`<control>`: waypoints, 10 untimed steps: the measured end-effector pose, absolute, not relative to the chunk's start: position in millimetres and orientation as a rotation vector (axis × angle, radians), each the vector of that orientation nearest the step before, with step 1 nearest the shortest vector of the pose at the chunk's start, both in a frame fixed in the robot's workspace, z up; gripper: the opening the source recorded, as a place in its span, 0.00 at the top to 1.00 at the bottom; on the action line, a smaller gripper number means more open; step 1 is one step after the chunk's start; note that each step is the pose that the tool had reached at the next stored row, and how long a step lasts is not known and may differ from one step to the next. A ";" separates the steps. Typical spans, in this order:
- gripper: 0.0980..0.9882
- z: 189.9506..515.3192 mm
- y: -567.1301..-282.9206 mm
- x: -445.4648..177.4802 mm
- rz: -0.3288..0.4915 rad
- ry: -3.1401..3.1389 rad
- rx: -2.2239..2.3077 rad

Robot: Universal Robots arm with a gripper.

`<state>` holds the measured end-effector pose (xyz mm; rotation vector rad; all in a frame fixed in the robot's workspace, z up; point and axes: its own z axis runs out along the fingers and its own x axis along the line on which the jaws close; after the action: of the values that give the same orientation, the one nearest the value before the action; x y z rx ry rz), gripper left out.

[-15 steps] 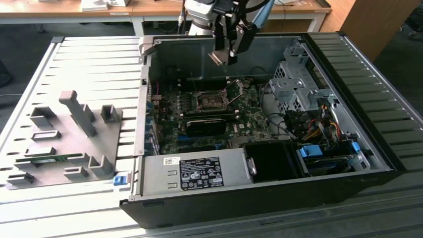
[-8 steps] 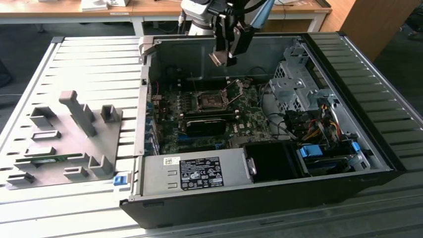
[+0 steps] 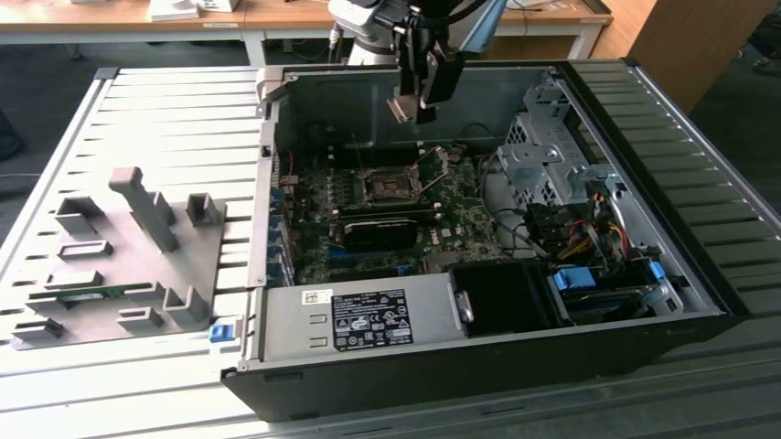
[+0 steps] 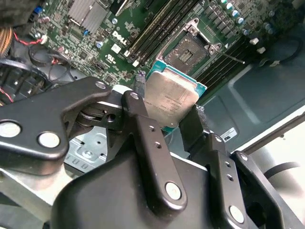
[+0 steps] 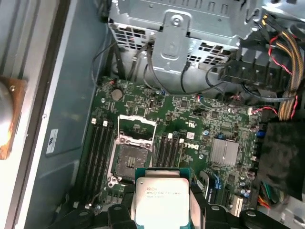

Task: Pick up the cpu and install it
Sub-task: 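Place the cpu into insertion slot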

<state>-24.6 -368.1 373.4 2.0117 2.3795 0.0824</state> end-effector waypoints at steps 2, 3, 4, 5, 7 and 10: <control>0.51 373.1 -368.0 -24.6 0.082 2.361 2.033; 0.51 372.8 -367.9 -24.6 0.081 2.355 2.039; 0.51 372.6 -367.5 -24.7 0.081 2.349 2.046; 0.51 372.1 -367.0 -24.7 0.080 2.342 2.054; 0.51 370.6 -365.6 -24.6 0.079 2.332 2.066; 0.51 368.2 -361.4 -24.6 0.078 2.324 2.075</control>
<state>-24.6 -361.4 368.2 2.0746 2.3245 0.0776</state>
